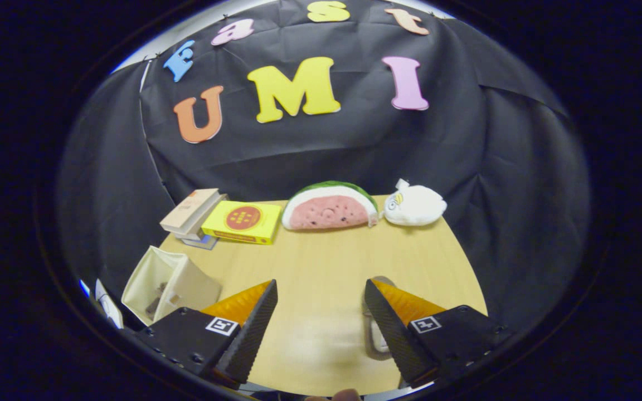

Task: Open the storage box then place both shoes into the box .Put the left shoe in first, then the right shoe, with the right side of both shoes facing outward in a uniform manner.

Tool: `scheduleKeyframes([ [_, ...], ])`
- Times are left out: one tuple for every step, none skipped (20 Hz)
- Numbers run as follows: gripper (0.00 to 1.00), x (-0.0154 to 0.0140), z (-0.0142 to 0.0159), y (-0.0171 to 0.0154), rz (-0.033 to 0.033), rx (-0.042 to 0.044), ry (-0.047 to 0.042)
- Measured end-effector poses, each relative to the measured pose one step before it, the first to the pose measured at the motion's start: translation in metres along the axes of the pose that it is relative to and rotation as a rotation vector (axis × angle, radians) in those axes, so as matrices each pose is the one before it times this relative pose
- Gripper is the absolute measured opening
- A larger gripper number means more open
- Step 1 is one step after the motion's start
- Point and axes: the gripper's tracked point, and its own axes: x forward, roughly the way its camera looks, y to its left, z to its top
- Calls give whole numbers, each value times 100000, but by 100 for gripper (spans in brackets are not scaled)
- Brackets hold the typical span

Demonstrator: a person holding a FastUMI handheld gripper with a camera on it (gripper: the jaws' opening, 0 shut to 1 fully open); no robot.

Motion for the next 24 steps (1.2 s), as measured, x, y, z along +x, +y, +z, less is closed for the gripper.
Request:
scheduleKeyframes([
  [96, 615, -938, -2233, -2105, -88, 1800],
  [96, 698, -1023, -1939, -1720, 158, 2059],
  [96, 729, -820, -1345, -783, -45, 2003],
  [96, 990, -1104, -1172, -105, -152, 2407],
  [96, 950, -1219, -1360, -614, -1473, 3700],
  [96, 831, -1124, -1097, -566, -861, 2393],
  [96, 759, -825, -964, -573, -1021, 2287],
  [96, 855, -926, -704, -153, -896, 2303],
  [96, 903, -803, -524, -219, -102, 2562],
  [96, 928, -727, -83, 915, 545, 2671],
  [96, 850, -507, 19, 476, 520, 2161],
  [96, 905, -317, -73, 54, -177, 1409],
  [96, 1063, -405, -123, -443, -758, 2007],
  [96, 825, -349, -55, -117, -118, 1755],
  [96, 770, -268, 83, 1043, 630, 2054],
  [94, 686, -193, -133, -94, 587, 1552],
  [90, 747, -187, -126, 223, 744, 1505],
  [85, 395, -229, -246, -648, 750, 1768],
  [75, 357, -127, 50, 2088, 2008, 1054],
  [60, 317, 132, 334, 880, 1614, 1033],
  [46, 276, -160, 536, 2146, 1268, 898],
  [31, 129, 101, -295, -1415, 675, -289],
  [16, 28, 29, -195, -1828, -34, 786],
  [16, -182, 328, 46, -416, 2410, -585],
])
